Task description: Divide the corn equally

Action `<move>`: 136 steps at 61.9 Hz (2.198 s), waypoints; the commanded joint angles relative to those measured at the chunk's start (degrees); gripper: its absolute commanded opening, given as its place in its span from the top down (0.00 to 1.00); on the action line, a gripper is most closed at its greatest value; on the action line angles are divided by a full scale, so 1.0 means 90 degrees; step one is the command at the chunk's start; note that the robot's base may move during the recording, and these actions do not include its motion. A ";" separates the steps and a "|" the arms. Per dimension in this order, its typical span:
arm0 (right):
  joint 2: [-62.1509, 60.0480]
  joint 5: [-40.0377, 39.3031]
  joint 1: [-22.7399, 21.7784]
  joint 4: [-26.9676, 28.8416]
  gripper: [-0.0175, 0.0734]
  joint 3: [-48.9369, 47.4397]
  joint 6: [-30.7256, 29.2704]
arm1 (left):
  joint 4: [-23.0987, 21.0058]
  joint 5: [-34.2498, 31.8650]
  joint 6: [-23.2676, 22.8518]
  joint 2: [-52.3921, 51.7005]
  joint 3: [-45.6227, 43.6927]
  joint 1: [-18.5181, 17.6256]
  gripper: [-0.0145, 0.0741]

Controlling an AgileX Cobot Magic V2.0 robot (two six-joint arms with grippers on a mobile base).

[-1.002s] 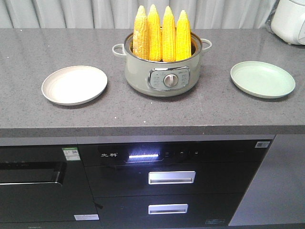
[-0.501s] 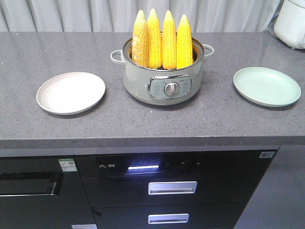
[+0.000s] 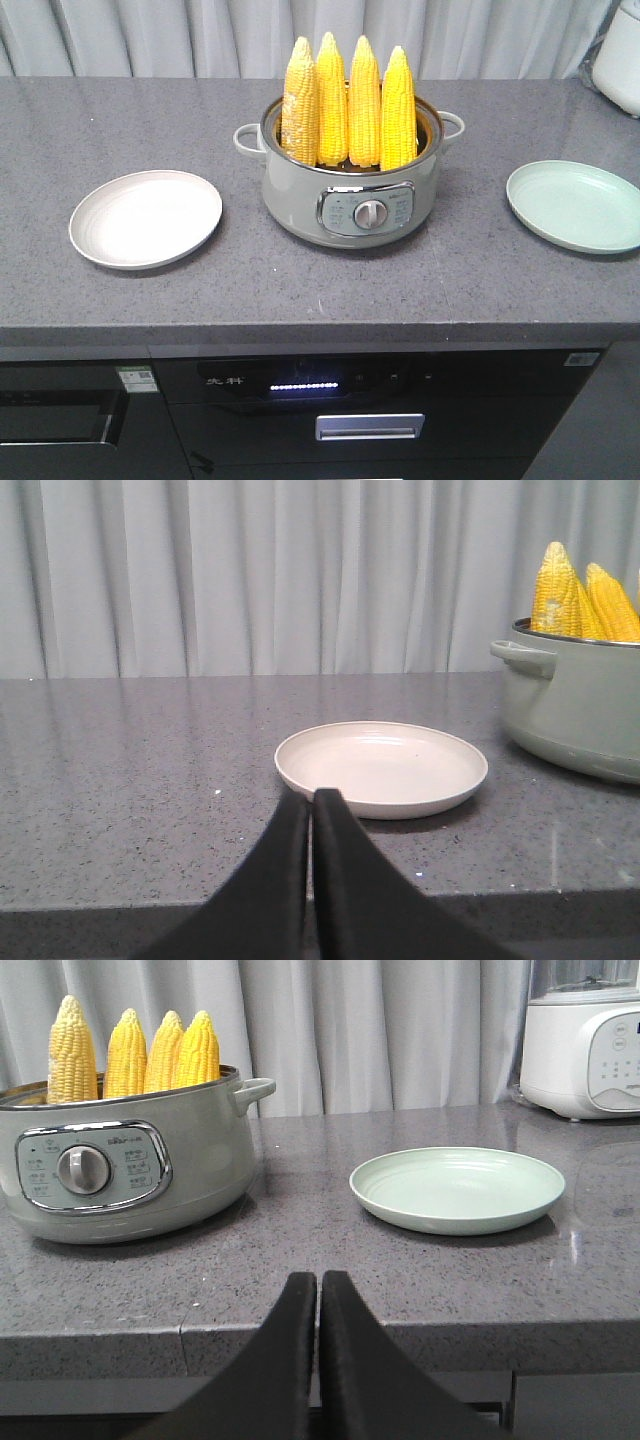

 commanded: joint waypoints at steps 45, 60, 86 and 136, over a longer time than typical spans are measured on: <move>-0.0020 -0.0503 -0.0034 -0.0051 0.81 0.0061 -0.0037 | -0.0012 -0.0444 -0.0047 -0.0094 0.0085 -0.0034 0.84; -0.0020 -0.0503 -0.0034 -0.0051 0.81 0.0061 -0.0037 | -0.0012 -0.0444 -0.0047 -0.0094 0.0085 -0.0034 0.84; -0.0020 -0.0503 -0.0034 -0.0051 0.81 0.0061 -0.0037 | -0.0012 -0.0444 -0.0047 -0.0094 0.0085 -0.0034 0.84; -0.0020 -0.0503 -0.0034 -0.0051 0.81 0.0061 -0.0037 | -0.0012 -0.0444 -0.0047 -0.0094 0.0085 -0.0034 0.84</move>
